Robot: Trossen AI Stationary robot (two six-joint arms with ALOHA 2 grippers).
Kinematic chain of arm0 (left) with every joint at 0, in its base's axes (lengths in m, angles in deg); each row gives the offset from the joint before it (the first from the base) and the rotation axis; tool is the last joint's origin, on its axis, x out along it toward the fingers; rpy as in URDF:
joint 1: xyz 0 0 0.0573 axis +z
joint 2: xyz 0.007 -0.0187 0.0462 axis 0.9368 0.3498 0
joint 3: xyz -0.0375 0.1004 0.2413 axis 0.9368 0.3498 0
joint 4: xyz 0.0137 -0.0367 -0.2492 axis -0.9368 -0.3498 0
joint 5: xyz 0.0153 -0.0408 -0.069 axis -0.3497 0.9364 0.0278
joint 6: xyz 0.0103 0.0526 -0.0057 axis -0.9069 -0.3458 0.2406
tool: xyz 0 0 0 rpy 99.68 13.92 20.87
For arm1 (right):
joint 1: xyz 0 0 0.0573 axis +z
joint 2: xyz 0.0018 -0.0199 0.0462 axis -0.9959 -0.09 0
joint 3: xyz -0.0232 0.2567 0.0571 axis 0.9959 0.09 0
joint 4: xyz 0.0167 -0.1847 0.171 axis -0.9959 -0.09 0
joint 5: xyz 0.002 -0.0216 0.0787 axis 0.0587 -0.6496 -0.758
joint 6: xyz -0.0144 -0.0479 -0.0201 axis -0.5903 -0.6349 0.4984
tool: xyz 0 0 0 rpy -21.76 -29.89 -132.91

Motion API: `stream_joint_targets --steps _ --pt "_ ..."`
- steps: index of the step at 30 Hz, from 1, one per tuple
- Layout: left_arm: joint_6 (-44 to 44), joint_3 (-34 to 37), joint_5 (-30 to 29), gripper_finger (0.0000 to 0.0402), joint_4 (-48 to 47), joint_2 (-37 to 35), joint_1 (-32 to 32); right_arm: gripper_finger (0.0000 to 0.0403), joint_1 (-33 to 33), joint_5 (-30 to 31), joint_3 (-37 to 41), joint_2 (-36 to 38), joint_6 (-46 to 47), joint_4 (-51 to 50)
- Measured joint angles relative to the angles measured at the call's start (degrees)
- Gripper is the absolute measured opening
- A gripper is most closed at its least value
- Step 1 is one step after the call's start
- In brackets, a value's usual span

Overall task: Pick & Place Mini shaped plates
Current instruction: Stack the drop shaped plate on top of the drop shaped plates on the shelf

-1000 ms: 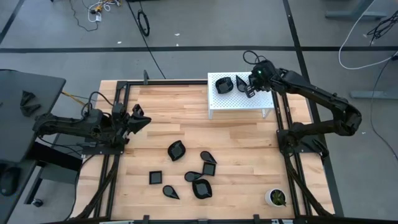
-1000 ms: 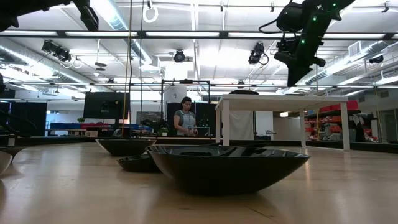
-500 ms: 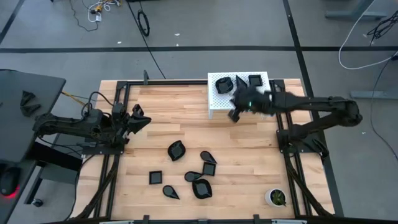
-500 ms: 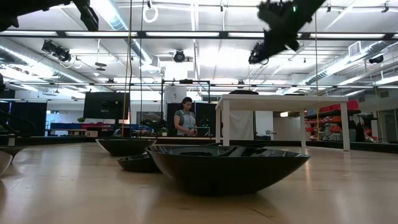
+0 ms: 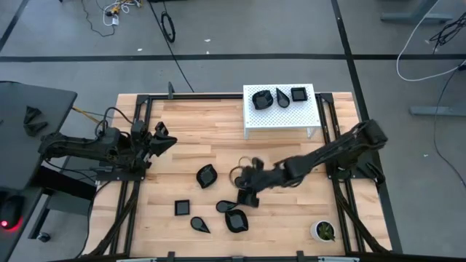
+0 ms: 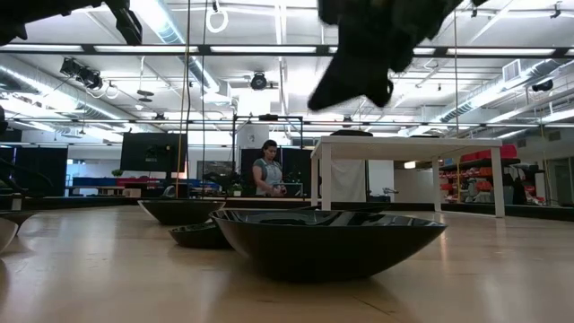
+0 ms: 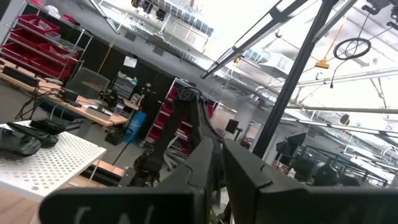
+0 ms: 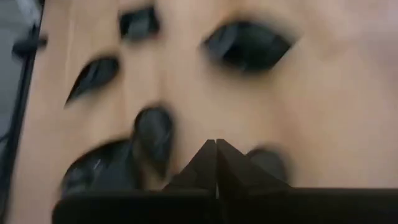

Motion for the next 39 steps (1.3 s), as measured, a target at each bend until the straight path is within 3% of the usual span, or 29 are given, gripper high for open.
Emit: stream_joint_targets --steps 4,10,15,24,31,34,39 --pt "0.0 0.0 0.0 0.0042 0.0 0.0 0.0 0.0018 0.3 -10.0 -3.6 -5.5 5.9 -8.8" --pt "0.0 0.0 0.0 0.0042 0.0 0.0 0.0 0.0012 -0.5 -10.8 -3.1 -8.4 11.7 -16.2" --pt "0.0 0.0 0.0 0.0042 0.0 0.0 0.0 0.0003 -1.1 -11.8 -2.5 -8.6 11.8 -15.8" --pt "0.0 0.0 0.0 0.0042 0.0 0.0 0.0 0.0004 -3.8 -2.7 -2.5 -8.6 12.3 -16.9" --pt "0.0 0.0 0.0 0.0042 0.0 0.0 0.0 0.0003 -5.0 13.7 -2.4 -8.6 14.2 -17.0" --pt "0.0 0.0 0.0 0.0042 0.0 0.0 0.0 0.0003 -4.1 12.6 -2.4 -8.3 14.6 -15.3" --pt "0.0 0.0 0.0 0.0042 0.0 0.0 0.0 0.0011 -2.3 5.1 -2.4 -8.3 23.1 -15.8"
